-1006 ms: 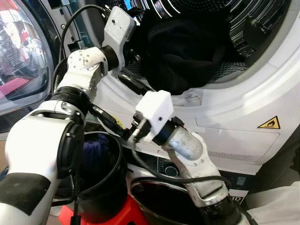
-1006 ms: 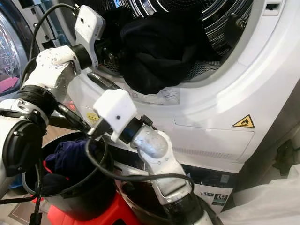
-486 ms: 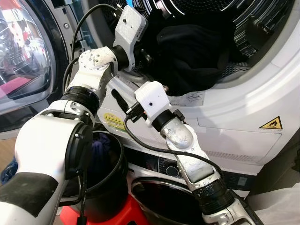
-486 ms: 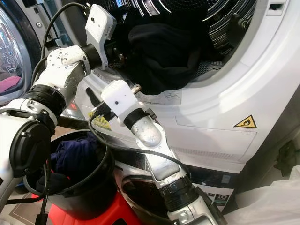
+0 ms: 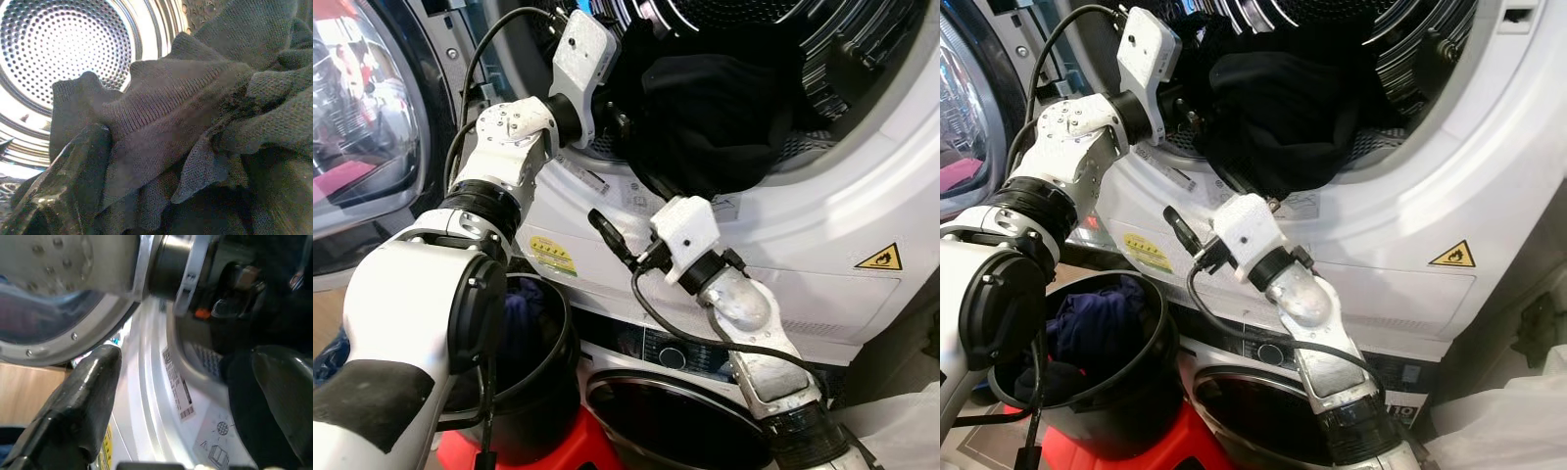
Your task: Clothes washing
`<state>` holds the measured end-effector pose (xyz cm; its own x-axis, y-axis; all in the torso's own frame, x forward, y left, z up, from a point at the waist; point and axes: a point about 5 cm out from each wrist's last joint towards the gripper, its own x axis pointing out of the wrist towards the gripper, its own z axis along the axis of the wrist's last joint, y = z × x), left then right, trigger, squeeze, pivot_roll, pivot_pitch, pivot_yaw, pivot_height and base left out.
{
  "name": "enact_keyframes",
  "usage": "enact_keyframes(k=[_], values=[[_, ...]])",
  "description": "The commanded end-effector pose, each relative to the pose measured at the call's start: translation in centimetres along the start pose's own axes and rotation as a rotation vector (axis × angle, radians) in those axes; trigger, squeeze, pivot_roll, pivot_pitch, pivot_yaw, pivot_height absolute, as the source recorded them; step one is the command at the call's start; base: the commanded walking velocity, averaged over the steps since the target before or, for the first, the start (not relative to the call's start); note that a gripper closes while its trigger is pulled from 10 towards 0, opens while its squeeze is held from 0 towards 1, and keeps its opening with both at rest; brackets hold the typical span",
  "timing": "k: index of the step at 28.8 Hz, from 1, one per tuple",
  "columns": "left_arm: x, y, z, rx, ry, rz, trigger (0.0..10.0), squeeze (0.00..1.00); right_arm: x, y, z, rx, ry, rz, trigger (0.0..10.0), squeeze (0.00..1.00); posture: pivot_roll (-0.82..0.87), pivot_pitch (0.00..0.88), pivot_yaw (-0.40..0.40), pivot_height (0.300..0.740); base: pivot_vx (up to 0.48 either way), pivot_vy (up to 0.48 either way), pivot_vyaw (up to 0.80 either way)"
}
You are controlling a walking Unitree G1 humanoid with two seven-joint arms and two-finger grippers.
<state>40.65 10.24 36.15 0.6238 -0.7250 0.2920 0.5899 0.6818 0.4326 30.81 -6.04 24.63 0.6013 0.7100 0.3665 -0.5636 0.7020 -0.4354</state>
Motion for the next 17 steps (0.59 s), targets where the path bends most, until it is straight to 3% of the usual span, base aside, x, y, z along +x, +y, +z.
enact_keyframes(k=[1, 5, 16, 17], values=[[-0.1, 0.6, 1.0, 0.027, -0.026, 0.009, 10.0, 1.0, -0.2, 0.1, 0.8, 0.023, -0.044, 0.015, 10.0, 0.0, -0.14, 0.0, 0.133, 0.74, 0.0, 0.0, 0.0], [-0.1, 0.6, 1.0, 0.026, -0.027, 0.011, 10.0, 1.0, -0.5, 0.0, 1.3, 0.058, -0.084, 0.002, 10.0, 0.0, -0.14, 0.0, 0.133, 0.74, 0.0, 0.0, 0.0], [0.1, 0.5, 1.8, 0.025, -0.065, -0.03, 10.0, 1.0, 2.4, 0.4, 0.4, -0.056, -0.005, 0.002, 10.0, 0.0, -0.12, 0.0, 0.132, 0.74, 0.0, 0.0, 0.0], [0.3, 0.4, 2.2, 0.027, -0.08, -0.038, 10.0, 1.0, 3.3, 0.4, 0.2, -0.107, 0.02, 0.008, 10.0, 0.0, -0.12, 0.0, 0.132, 0.74, 0.0, 0.0, 0.0]])
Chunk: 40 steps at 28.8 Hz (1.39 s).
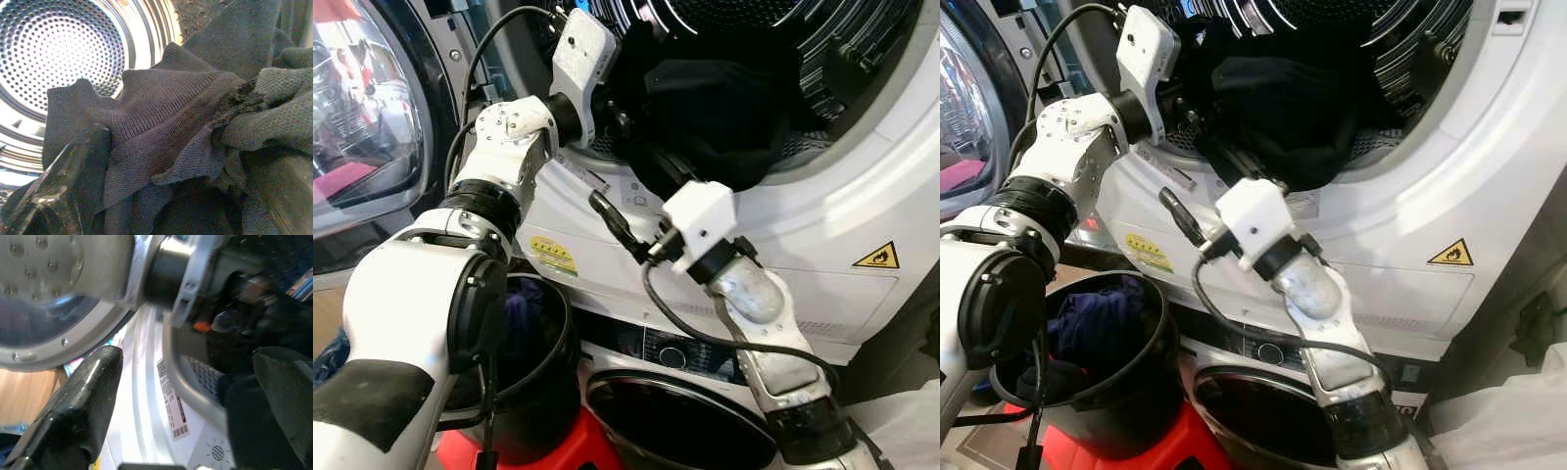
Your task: Clothes washing
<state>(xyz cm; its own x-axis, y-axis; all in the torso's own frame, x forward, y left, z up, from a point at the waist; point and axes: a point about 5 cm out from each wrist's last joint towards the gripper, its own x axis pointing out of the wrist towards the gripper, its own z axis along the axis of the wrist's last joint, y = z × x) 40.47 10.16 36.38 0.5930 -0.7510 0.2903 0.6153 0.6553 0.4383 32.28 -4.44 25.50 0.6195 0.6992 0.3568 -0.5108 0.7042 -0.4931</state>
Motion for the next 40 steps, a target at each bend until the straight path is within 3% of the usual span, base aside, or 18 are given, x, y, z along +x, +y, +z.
enact_keyframes(k=[1, 9, 16, 24, 31, 33, 37, 38, 39, 40], values=[[0.4, 0.5, 2.1, 0.037, -0.071, -0.006, 10.0, 1.0, 1.4, 0.3, 0.3, -0.057, 0.015, 0.013, 10.0, 0.0, -0.12, 0.0, 0.131, 0.74, 0.0, 0.0, 0.0], [0.8, 0.5, 3.9, 0.055, -0.165, -0.038, 10.0, 1.0, 3.4, -1.8, 0.2, -0.145, 0.063, -0.097, 10.0, 0.0, -0.12, 0.0, 0.126, 0.74, 0.0, 0.0, 0.0], [0.9, 0.7, 5.9, 0.08, -0.258, -0.051, 10.0, 1.0, 4.3, -3.9, 1.2, -0.178, 0.036, -0.207, 10.0, 0.0, -0.1, 0.0, 0.119, 0.74, 0.0, 0.0, 0.0], [-0.3, 2.5, 6.1, 0.052, -0.295, 0.111, 10.0, 1.0, 3.5, -7.1, 1.4, -0.236, 0.047, -0.344, 10.0, 0.0, -0.1, 0.0, 0.12, 0.74, 0.0, 0.0, 0.0], [-1.1, 3.3, 5.5, 0.047, -0.277, 0.192, 10.0, 1.0, 3.0, -8.2, 0.9, -0.247, 0.067, -0.386, 10.0, 0.0, -0.1, 0.0, 0.119, 0.74, 0.0, 0.0, 0.0], [-1.2, 3.4, 5.4, 0.043, -0.275, 0.2, 10.0, 1.0, 2.9, -8.3, 0.8, -0.248, 0.068, -0.392, 10.0, 0.0, -0.1, 0.0, 0.119, 0.74, 0.0, 0.0, 0.0], [-1.1, 2.6, 4.4, -0.005, -0.26, 0.108, 10.0, 1.0, 2.9, -8.9, 0.9, -0.253, 0.072, -0.415, 10.0, 0.0, -0.09, 0.0, 0.119, 0.74, 0.0, 0.0, 0.0], [-1.0, 2.2, 3.8, -0.008, -0.239, 0.062, 10.0, 0.7, 3.0, -8.9, 0.9, -0.253, 0.07, -0.416, 10.0, 0.0, -0.09, 0.0, 0.118, 0.74, 0.0, 0.0, 0.0], [-1.0, 1.8, 3.4, -0.004, -0.223, 0.026, 10.0, 0.49, 3.0, -9.0, 1.0, -0.253, 0.068, -0.417, 10.0, 0.0, -0.09, 0.0, 0.118, 0.74, 0.0, 0.0, 0.0], [-0.9, 1.2, 2.7, -0.013, -0.206, -0.021, 10.0, 0.0, 3.2, -9.0, 1.2, -0.251, 0.062, -0.42, 10.0, 0.0, -0.09, 0.0, 0.117, 0.74, 0.0, 0.0, 0.0]])
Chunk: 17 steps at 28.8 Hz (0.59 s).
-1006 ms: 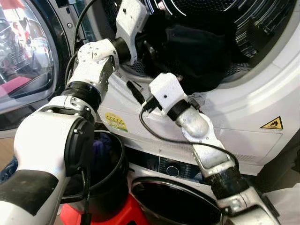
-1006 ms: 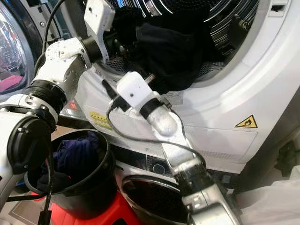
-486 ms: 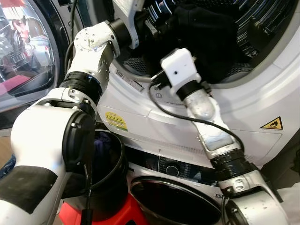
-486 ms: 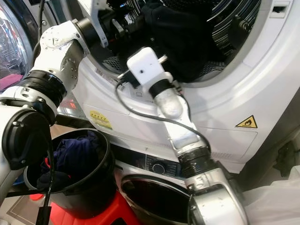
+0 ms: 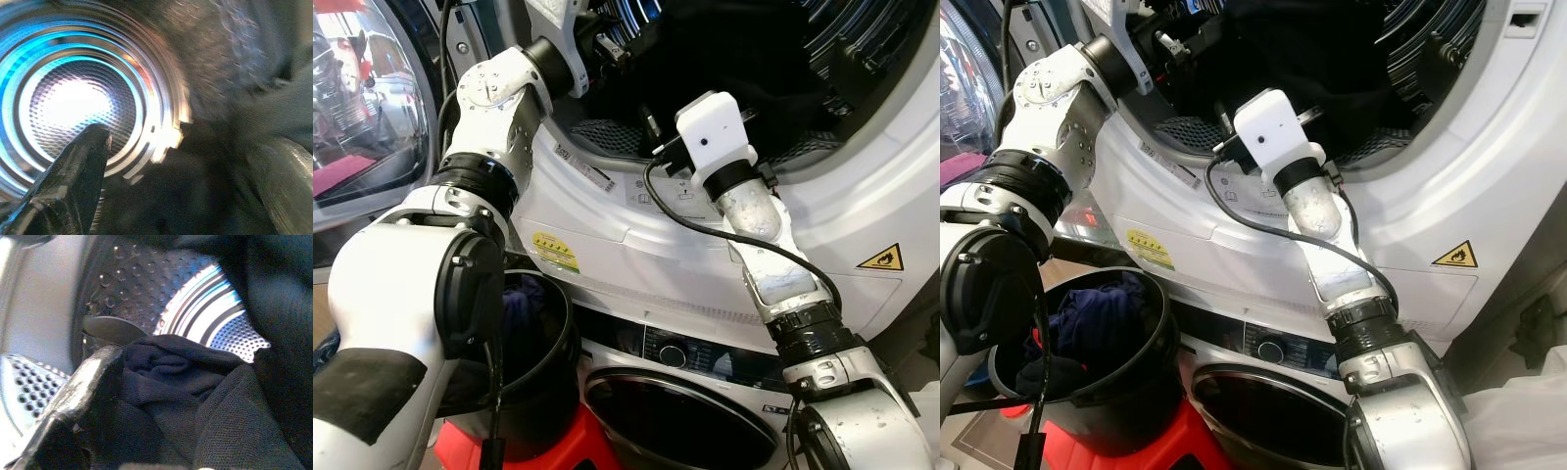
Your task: Clothes washing
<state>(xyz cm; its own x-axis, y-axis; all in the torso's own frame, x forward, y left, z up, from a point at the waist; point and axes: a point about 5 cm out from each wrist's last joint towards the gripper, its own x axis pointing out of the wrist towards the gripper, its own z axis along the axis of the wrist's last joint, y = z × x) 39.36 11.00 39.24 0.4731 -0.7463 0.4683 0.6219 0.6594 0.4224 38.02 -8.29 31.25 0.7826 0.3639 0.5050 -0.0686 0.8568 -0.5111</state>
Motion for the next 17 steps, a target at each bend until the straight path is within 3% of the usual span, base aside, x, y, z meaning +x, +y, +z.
enact_keyframes(k=[1, 7, 9, 17], values=[[-0.5, -0.1, -0.3, -0.003, 0.009, -0.042, 10.0, 0.0, 0.5, -0.5, 0.4, 0.006, -0.01, -0.025, 10.0, 0.0, -0.09, 0.0, 0.116, 0.74, 0.0, 0.0, 0.0], [-0.5, -0.4, -0.3, -0.003, 0.016, -0.113, 10.0, 0.0, 1.0, -0.3, 0.7, 0.015, -0.018, -0.032, 10.0, 0.0, -0.09, 0.0, 0.118, 0.74, 0.0, 0.0, 0.0], [-0.5, -0.7, 0.3, 0.023, 0.007, -0.198, 10.0, 0.0, 1.2, -0.3, 0.9, 0.026, -0.023, -0.042, 10.0, 0.0, -0.09, 0.0, 0.12, 0.74, 0.0, 0.0, 0.0], [-0.9, -1.0, 1.4, 0.129, -0.018, -0.319, 10.0, 0.0, 2.2, -0.7, 1.7, 0.048, -0.045, -0.074, 10.0, 0.0, -0.08, 0.0, 0.117, 0.74, 0.0, 0.0, 0.0]])
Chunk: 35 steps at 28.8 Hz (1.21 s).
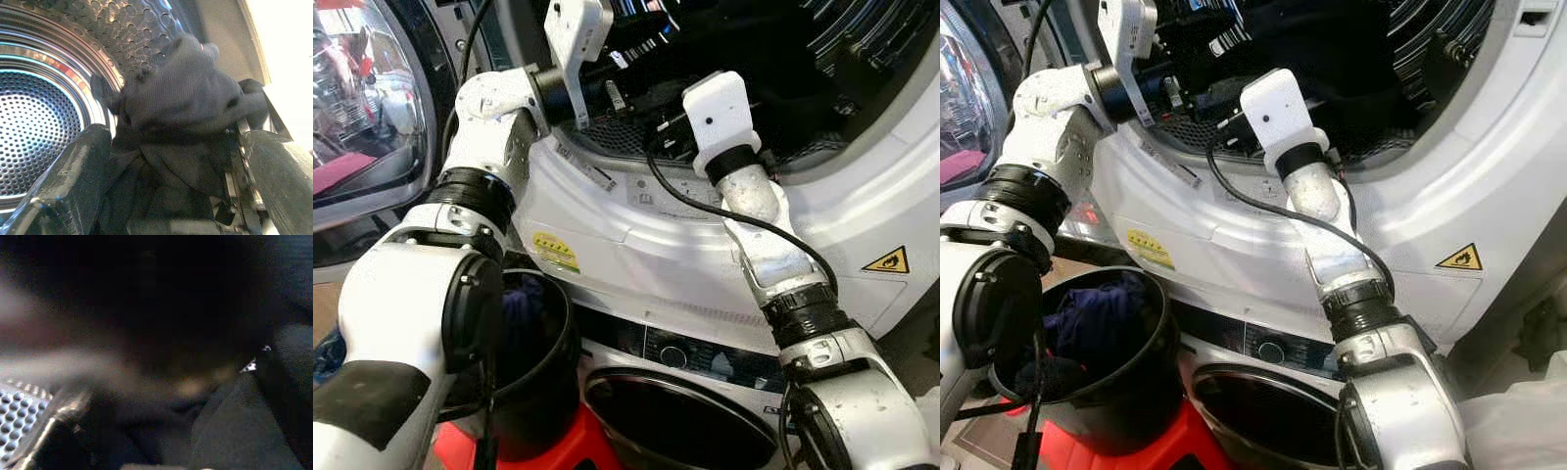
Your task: Clothes washing
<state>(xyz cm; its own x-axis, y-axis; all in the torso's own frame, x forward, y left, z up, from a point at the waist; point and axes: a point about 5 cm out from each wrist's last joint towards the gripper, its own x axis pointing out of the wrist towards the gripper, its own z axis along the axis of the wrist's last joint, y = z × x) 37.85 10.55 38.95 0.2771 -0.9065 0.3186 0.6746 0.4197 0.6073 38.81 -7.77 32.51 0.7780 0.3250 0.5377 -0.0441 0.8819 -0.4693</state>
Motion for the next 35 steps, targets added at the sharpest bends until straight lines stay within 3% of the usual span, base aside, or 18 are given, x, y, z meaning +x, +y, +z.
enact_keyframes(k=[1, 11, 18, 22, 23, 26, 29, 31, 33, 35], values=[[-0.5, 0.3, 0.9, 0.051, -0.014, -0.03, 10.0, 0.0, 1.0, -0.4, 1.2, 0.029, -0.034, -0.029, 10.0, 0.0, -0.08, 0.0, 0.117, 0.74, 0.0, 0.0, 0.0], [-1.8, -1.7, 3.8, 0.098, -0.193, -0.085, 10.0, 0.0, 2.1, -0.5, 1.7, 0.051, -0.031, -0.053, 10.0, 0.0, -0.06, 0.0, 0.113, 0.74, 0.0, 0.0, 0.0], [-3.0, -2.2, 6.9, 0.171, -0.284, 0.0, 10.0, 0.0, 2.1, 0.2, 0.9, 0.058, -0.005, -0.025, 10.0, 0.0, -0.03, 0.0, 0.099, 0.74, 0.0, 0.0, 0.0], [-3.3, -1.6, 6.7, 0.224, -0.198, 0.073, 10.0, 0.0, 1.9, 0.6, 0.6, 0.06, -0.002, -0.006, 10.0, 0.0, -0.03, 0.0, 0.099, 0.74, 0.0, 0.0, 0.0], [-3.4, -1.1, 5.8, 0.268, -0.092, 0.118, 10.0, 0.0, 1.8, 0.7, 0.6, 0.063, -0.008, -0.004, 10.0, 0.0, -0.03, 0.0, 0.099, 0.74, 0.0, 0.0, 0.0], [-3.1, -0.5, 4.2, 0.357, 0.075, 0.2, 10.0, 0.0, 1.6, 0.8, 0.8, 0.105, -0.05, 0.002, 10.0, 0.0, -0.03, 0.0, 0.104, 0.74, 0.0, 0.0, 0.0], [-2.5, 0.2, 3.6, 0.417, 0.154, 0.32, 10.0, 0.0, 1.0, 1.2, 0.8, 0.145, -0.073, 0.022, 10.0, 0.0, -0.04, 0.0, 0.103, 0.74, 0.0, 0.0, 0.0], [-1.7, 0.8, 3.5, 0.452, 0.148, 0.481, 10.0, 0.0, 0.1, 1.5, -0.1, 0.177, -0.052, 0.012, 10.0, 0.0, -0.04, 0.0, 0.104, 0.74, 0.0, 0.0, 0.0], [-1.2, 0.4, 3.3, 0.482, 0.138, 0.463, 10.0, 0.0, -0.2, 1.5, -0.5, 0.18, -0.037, 0.006, 10.0, 0.0, -0.05, 0.0, 0.106, 0.74, 0.0, 0.0, 0.0], [-0.1, -0.3, 3.4, 0.508, 0.049, 0.485, 10.0, 0.0, -0.7, 1.5, -1.2, 0.182, -0.018, 0.005, 10.0, 0.0, -0.07, 0.0, 0.112, 0.74, 0.0, 0.0, 0.0]])
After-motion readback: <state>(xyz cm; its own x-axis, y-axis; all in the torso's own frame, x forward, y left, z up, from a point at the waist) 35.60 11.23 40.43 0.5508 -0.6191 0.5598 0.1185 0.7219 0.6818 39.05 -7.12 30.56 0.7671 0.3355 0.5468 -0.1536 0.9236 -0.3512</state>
